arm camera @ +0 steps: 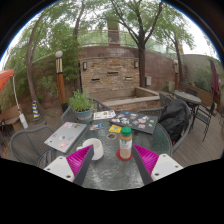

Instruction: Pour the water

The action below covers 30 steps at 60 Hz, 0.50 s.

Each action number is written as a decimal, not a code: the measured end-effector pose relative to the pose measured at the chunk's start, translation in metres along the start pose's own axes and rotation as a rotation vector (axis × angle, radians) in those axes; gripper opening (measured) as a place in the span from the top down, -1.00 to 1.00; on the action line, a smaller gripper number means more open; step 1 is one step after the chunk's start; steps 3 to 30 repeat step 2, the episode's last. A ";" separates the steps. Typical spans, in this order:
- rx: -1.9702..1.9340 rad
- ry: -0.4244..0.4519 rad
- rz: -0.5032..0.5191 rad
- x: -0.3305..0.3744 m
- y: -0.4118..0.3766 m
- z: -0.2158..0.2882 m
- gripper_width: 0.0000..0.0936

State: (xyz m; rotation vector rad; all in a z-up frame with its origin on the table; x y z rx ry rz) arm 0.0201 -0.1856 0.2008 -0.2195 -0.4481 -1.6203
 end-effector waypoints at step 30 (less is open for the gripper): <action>-0.001 0.003 -0.011 0.020 -0.009 0.011 -0.78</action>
Point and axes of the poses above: the point between the fingertips, and its own axes, seen from behind it with the camera up: y to the right, z up, x backward, against the way the camera looks, the point moved 6 cm from there along x, backward, against the way the camera looks, and after that the axes turned 14 degrees about x, right-handed, at the moved point
